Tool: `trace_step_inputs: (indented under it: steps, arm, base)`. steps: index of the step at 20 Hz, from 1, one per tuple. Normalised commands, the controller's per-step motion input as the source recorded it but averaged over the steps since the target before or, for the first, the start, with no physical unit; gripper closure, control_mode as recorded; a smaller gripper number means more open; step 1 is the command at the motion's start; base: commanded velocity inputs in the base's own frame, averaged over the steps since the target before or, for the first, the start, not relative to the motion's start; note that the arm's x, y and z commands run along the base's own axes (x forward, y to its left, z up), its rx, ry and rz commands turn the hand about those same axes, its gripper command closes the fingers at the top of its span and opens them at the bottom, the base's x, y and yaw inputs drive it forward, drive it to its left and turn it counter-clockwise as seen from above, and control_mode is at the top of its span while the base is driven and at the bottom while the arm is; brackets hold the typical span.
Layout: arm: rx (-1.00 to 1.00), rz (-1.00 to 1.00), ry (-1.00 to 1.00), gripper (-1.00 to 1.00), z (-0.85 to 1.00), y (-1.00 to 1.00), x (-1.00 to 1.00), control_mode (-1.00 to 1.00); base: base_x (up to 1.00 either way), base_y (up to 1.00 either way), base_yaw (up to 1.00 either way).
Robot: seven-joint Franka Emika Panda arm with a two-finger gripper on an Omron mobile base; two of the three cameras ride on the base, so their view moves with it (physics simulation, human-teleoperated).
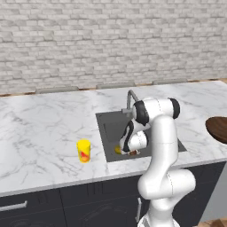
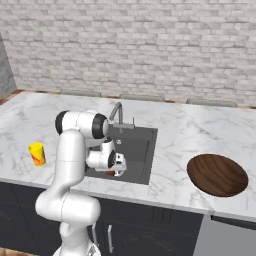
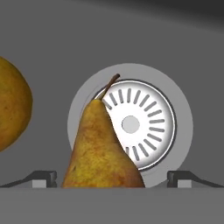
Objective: Remove the pear and orange from the sink. Then move the bowl and cup from the counter to the sink for washing.
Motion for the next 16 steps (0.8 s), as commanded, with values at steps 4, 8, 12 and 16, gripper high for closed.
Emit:
trace_step_inputs:
  steps: [4, 8, 12, 16]
  arm:
    - [0.0, 0.0, 0.0, 1.0, -0.08, -0.01, -0.03, -1.0]
    - [0.0, 0.0, 0.0, 1.0, -0.13, 0.02, 0.0, -1.0]
    - [0.0, 0.01, 0.0, 1.0, -0.15, 0.01, 0.0, -1.0]
    - [0.0, 0.05, 0.0, 1.0, -0.11, 0.0, 0.0, -1.0]
  base:
    - [0.0, 0.0, 0.0]
    - [0.0, 0.0, 0.0]
    - [0.0, 0.0, 0.0]
    - [0.0, 0.0, 0.0]
